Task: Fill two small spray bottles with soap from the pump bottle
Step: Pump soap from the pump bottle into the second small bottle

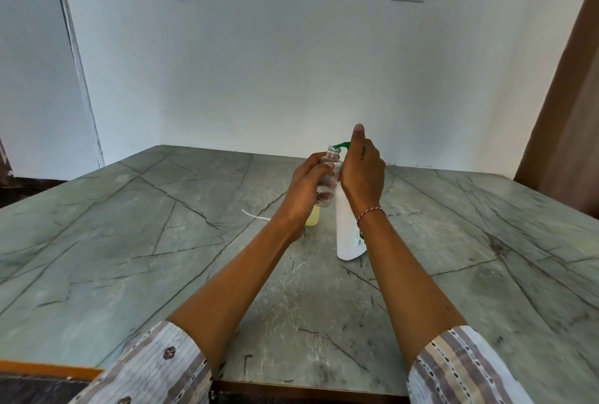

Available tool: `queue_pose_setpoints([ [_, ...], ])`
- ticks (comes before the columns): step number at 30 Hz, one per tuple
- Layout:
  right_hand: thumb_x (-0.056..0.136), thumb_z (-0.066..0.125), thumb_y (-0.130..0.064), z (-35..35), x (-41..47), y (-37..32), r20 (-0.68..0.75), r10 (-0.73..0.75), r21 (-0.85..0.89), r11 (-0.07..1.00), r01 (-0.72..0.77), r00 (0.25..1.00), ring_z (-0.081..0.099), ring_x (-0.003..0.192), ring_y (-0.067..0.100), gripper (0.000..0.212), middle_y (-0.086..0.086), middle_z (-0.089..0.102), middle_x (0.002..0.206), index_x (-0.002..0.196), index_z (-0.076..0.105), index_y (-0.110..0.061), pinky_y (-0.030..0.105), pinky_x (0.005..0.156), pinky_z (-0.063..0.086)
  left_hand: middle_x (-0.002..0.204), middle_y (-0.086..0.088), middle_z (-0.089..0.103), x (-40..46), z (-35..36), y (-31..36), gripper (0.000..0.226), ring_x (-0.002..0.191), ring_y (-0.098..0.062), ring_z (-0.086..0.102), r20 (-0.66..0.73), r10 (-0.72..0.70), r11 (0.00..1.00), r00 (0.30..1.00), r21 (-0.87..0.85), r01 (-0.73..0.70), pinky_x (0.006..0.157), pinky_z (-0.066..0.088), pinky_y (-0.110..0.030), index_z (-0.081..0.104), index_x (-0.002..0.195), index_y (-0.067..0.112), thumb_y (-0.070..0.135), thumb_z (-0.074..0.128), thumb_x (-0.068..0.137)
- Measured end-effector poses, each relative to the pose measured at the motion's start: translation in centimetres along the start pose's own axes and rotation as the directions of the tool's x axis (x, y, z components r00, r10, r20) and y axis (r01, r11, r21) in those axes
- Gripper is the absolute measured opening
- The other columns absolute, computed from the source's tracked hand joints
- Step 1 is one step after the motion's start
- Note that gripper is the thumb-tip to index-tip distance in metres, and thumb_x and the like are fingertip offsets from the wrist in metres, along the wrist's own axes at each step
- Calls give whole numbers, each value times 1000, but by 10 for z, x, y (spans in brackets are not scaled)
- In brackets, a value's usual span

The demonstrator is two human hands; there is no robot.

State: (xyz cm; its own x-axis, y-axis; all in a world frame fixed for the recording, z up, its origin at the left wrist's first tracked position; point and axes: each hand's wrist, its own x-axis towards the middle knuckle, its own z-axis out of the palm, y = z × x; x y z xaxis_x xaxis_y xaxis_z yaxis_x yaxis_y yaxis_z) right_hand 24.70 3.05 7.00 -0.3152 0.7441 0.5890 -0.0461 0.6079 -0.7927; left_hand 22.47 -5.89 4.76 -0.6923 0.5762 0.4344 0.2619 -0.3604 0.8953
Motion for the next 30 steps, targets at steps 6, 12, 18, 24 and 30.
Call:
queue_pose_setpoints([
  [6,99,28,-26,0,3,4,51,-27,-104,994,32,998,42,61,12,29,0,46,72,88,49,-8,16,54,34,87,-9,56,2,-2,-1,22,74,-16,51,-3,-39,999,999,-35,39,61,43,-20,55,108,17,21,36,97],
  [12,100,31,-23,1,2,3,42,-38,-156,987,44,998,36,51,6,22,-12,34,61,86,44,-12,-4,50,30,89,-8,57,1,0,-3,31,77,-14,55,-25,-46,999,999,-16,46,63,46,-21,52,120,12,24,34,98],
  [18,97,29,-27,-7,2,3,83,-16,-89,996,23,996,42,75,16,24,2,46,80,95,46,-10,23,64,34,79,1,57,0,1,-3,25,73,-11,53,-18,-42,999,999,-23,42,56,44,-16,54,112,16,21,34,98],
  [24,97,32,-18,-2,-1,1,-12,0,-16,1000,0,1000,37,53,8,20,-8,36,61,84,43,-8,13,44,26,82,-1,57,-1,2,-6,21,76,-12,54,-28,-50,999,998,-8,50,64,45,-20,54,105,20,21,35,98],
  [30,100,29,-36,-1,1,0,-15,40,-9,999,-40,999,43,56,7,35,-9,42,63,87,48,-9,10,46,28,83,0,58,1,2,-6,24,76,-12,56,-37,-50,999,998,-10,50,62,48,-19,54,112,17,21,35,98],
])
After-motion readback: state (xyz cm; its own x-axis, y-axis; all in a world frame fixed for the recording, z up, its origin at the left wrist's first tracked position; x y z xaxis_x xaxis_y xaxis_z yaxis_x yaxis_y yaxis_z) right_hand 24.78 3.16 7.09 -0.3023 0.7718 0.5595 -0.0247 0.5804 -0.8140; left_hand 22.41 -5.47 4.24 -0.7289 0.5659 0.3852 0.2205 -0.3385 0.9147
